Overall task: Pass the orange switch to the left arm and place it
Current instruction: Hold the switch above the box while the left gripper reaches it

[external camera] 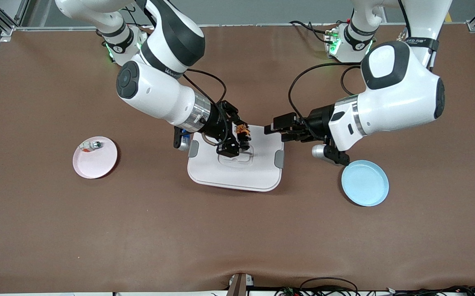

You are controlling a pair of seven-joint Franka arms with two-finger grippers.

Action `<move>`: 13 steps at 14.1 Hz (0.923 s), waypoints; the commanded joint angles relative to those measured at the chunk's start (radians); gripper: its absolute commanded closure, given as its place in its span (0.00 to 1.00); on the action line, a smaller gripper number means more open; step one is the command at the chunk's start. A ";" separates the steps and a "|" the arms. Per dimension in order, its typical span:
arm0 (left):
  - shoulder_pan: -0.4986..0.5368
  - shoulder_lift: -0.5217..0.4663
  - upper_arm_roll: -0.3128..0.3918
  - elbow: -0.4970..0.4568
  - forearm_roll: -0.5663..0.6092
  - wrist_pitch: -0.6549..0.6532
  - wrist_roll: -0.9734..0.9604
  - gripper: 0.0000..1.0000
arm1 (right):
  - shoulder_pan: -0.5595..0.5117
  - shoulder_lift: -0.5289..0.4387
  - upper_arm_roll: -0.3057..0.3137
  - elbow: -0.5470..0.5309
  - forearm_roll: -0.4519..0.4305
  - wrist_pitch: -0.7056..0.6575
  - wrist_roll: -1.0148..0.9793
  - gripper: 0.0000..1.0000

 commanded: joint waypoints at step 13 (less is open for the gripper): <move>-0.109 0.024 -0.008 -0.073 -0.064 0.192 0.048 0.30 | 0.010 0.028 -0.009 0.052 0.016 0.000 0.018 1.00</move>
